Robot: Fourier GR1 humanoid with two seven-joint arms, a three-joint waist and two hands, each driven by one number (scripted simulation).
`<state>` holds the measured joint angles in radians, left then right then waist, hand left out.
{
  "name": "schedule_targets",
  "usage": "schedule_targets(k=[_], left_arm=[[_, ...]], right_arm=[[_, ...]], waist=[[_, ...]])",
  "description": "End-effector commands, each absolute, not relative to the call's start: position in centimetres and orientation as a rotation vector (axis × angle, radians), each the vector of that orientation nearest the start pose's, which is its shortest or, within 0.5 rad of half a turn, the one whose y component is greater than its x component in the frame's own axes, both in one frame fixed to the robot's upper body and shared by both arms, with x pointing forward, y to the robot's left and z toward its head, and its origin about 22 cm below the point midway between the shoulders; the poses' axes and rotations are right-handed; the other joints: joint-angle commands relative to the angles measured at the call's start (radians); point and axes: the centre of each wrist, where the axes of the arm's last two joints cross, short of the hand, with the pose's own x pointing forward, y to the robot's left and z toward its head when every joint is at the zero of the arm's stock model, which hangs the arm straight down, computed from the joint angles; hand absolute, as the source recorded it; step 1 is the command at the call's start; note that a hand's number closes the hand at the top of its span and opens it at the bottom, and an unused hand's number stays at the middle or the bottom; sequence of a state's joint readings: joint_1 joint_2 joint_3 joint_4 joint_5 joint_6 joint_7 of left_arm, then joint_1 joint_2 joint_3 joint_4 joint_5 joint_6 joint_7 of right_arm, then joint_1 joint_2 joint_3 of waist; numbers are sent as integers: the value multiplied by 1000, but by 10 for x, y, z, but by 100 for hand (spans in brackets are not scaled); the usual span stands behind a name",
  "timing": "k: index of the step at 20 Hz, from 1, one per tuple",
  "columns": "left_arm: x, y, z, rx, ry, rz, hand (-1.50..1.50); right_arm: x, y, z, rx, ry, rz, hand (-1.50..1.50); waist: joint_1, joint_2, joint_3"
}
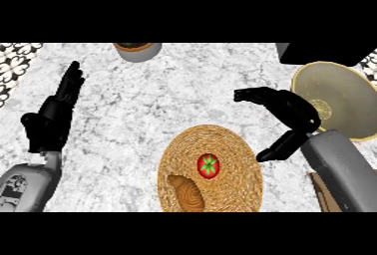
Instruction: Pick the tomato from the placemat and place it in the bowl
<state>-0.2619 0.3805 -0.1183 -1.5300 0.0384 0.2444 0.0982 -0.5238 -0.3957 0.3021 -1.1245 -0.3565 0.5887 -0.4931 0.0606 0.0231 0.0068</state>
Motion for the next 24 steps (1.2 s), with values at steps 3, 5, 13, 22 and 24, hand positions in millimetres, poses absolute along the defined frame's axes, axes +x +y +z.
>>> schedule_targets(k=[3,5,13,22,24], left_arm=[[297,254,72,345,-1667,-194,0],[303,267,81,375,-1677,-188,0],[301,262,80,395,-1664,-182,0],[290,257,89,359,-1651,-187,0],[295,264,76,382,-1658,-171,0]], right_arm=[[381,-247,81,734,-1808,1109,-150],[382,-227,85,687,-1778,1262,-150],[392,-170,115,547,-1650,1699,-150],[373,-112,79,565,-1519,1914,-150],[365,-108,78,548,-1498,1953,-150]], waist=[[-11,-9,-4],[-13,-10,-5],[-39,-19,-7],[-45,-22,-6],[-55,-23,-7]])
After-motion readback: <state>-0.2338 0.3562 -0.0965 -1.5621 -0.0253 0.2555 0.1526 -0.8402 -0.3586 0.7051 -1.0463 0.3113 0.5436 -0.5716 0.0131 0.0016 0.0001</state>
